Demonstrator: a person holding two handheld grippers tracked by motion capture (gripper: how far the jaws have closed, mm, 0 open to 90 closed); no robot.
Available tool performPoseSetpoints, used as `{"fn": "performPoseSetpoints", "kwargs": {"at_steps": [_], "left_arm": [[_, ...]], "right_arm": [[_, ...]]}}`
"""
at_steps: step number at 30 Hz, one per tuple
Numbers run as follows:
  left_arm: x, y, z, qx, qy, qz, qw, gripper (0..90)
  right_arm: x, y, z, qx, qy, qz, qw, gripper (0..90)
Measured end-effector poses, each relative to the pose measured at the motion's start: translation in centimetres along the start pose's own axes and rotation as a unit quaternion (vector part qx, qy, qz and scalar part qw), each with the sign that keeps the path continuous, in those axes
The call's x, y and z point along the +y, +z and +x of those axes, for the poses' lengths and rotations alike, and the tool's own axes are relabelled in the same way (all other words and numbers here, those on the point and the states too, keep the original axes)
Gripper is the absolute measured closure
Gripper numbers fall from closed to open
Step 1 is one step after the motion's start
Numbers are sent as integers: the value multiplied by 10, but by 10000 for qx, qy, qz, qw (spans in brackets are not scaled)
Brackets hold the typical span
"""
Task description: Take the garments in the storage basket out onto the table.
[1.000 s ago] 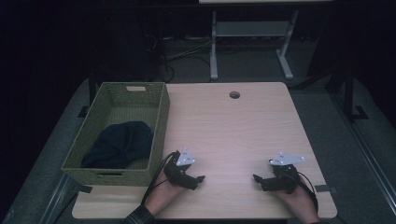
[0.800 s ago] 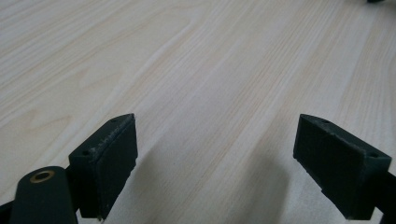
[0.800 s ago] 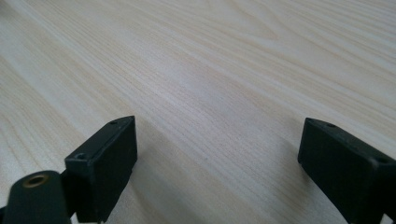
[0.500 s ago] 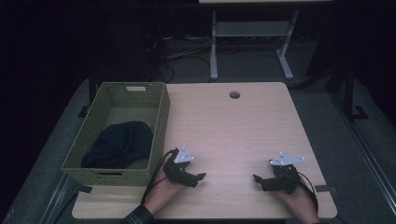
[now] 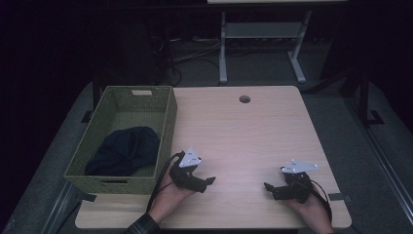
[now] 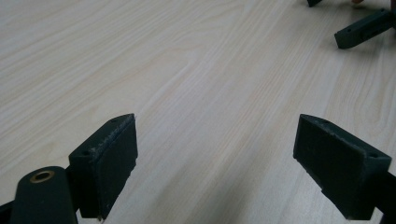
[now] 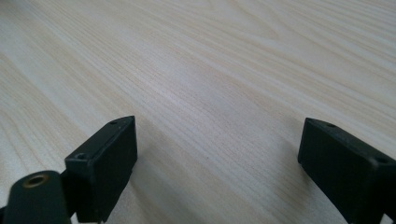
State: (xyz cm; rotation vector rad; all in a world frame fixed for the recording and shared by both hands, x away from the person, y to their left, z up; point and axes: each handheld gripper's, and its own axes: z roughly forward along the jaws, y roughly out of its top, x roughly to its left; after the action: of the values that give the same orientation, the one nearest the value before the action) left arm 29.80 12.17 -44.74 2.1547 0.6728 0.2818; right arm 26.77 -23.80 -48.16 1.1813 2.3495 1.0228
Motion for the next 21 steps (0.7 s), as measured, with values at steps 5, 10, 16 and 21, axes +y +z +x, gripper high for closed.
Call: {"fn": "performPoseSetpoints", "kwargs": {"at_steps": [5, 10, 16, 21], "left_arm": [[5, -1, 1, -34, 2, 1, 10000, 133], [10, -3, 2, -46, -29, -67, 10000, 133], [17, -7, 5, -97, -63, -117, 9999, 133], [23, -9, 6, -164, -42, -177, 9997, 133]], "right_arm": [[0, 0, 0, 0, -29, -1, 10000, 116], [0, 0, 0, 1, -30, 1, 10000, 116], [-1, -1, 0, 3, -30, 1, 10000, 116], [-1, -1, 0, 3, -29, 1, 10000, 116]]}}
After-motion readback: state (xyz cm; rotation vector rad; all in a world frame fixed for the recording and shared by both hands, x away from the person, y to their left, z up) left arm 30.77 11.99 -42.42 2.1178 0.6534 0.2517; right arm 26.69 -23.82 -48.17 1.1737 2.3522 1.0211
